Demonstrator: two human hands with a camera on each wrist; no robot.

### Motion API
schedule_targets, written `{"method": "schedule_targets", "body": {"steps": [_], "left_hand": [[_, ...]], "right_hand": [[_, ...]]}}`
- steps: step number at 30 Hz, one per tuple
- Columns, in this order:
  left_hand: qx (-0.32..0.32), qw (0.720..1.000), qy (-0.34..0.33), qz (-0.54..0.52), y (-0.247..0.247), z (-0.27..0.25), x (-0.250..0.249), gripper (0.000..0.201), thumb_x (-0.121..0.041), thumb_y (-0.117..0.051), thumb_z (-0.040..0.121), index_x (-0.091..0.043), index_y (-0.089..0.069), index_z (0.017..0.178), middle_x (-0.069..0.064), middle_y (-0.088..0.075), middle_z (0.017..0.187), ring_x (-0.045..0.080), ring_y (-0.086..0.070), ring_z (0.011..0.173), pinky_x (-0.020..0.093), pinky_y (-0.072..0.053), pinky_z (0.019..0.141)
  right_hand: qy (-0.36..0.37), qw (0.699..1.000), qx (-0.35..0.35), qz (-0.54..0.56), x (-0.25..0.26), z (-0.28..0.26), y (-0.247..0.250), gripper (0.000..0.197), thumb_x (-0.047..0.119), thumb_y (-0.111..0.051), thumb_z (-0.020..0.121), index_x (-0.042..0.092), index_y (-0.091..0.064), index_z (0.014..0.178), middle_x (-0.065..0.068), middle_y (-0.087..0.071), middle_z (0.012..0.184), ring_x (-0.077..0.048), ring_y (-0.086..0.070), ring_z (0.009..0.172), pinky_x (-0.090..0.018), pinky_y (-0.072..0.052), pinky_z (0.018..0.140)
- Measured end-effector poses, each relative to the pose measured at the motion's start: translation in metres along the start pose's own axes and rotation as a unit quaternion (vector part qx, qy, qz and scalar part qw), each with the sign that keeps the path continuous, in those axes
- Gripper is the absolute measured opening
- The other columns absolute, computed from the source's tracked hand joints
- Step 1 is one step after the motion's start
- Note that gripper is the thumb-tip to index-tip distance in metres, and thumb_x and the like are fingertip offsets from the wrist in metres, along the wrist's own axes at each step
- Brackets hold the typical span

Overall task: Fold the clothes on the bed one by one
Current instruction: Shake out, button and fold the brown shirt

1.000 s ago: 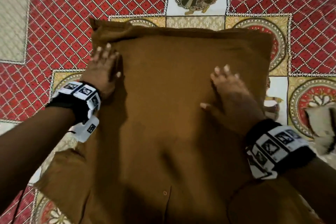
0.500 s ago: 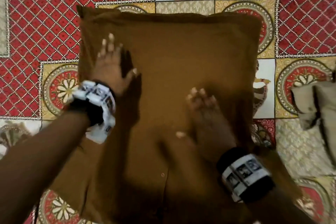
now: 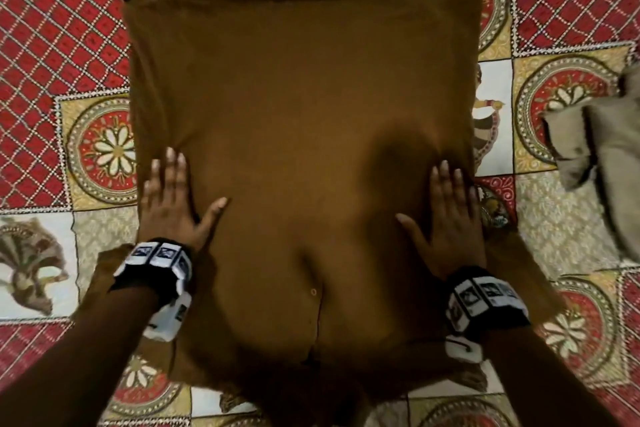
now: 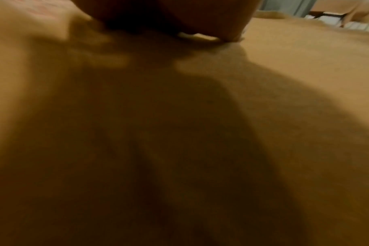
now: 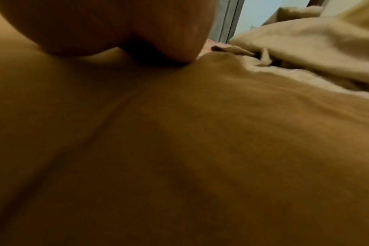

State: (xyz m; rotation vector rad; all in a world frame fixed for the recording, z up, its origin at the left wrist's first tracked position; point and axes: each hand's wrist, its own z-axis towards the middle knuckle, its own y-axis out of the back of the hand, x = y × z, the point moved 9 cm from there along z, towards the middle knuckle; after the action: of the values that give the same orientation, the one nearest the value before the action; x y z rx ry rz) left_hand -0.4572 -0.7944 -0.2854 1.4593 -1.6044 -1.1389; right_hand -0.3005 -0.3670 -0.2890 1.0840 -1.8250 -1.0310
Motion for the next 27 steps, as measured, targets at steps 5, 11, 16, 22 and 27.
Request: {"method": "schedule_targets", "body": {"steps": [5,11,16,22,27], "left_hand": [[0.003,0.998,0.062,-0.017,0.019,-0.003,0.068,0.104,-0.085,-0.019,0.083,-0.018,0.006,0.159,0.006,0.006,0.167,0.029,0.005,0.153,0.048,-0.005,0.124],[-0.028,0.998,-0.05,-0.005,0.024,0.008,0.009,0.094,-0.074,-0.021,0.089,-0.015,0.0,0.159,0.004,0.009,0.166,0.027,0.006,0.153,0.038,0.002,0.124],[-0.021,0.997,0.031,-0.068,0.009,0.029,0.024,0.098,-0.078,-0.018,0.087,-0.015,0.002,0.159,0.004,0.006,0.167,0.024,-0.003,0.154,0.044,-0.006,0.124],[-0.025,0.996,0.055,-0.059,0.017,0.026,0.03,0.098,-0.08,-0.023,0.089,-0.016,0.0,0.159,0.002,0.004,0.167,0.024,-0.003,0.154,0.05,-0.01,0.123],[-0.046,0.998,-0.032,-0.025,0.011,-0.06,-0.037,0.085,-0.066,-0.029,0.094,-0.007,-0.02,0.156,0.014,-0.006,0.166,0.033,-0.005,0.153,0.05,-0.009,0.123]], "right_hand": [[-0.078,0.995,-0.05,0.025,-0.036,-0.011,0.028,0.095,0.073,-0.028,0.096,0.008,-0.002,0.161,-0.013,-0.001,0.169,-0.027,0.002,0.157,-0.053,-0.009,0.126],[0.13,0.991,-0.035,-0.007,0.078,0.029,0.015,0.086,0.064,-0.031,0.102,0.004,-0.009,0.16,-0.013,-0.006,0.169,-0.027,-0.001,0.157,-0.046,-0.005,0.127],[0.022,0.998,-0.019,0.047,0.028,0.067,0.022,0.091,0.069,-0.03,0.099,0.009,0.0,0.161,-0.008,0.003,0.17,-0.022,0.003,0.156,-0.04,0.0,0.127],[-0.177,0.974,-0.047,0.13,-0.037,0.041,0.048,0.104,0.079,-0.029,0.093,0.005,0.0,0.161,-0.013,0.002,0.169,-0.028,0.001,0.156,-0.045,-0.002,0.127],[0.056,0.994,-0.074,0.05,0.06,-0.064,0.025,0.091,0.064,-0.041,0.1,0.003,-0.011,0.16,-0.015,-0.005,0.169,-0.03,-0.001,0.157,-0.048,-0.005,0.127]]}}
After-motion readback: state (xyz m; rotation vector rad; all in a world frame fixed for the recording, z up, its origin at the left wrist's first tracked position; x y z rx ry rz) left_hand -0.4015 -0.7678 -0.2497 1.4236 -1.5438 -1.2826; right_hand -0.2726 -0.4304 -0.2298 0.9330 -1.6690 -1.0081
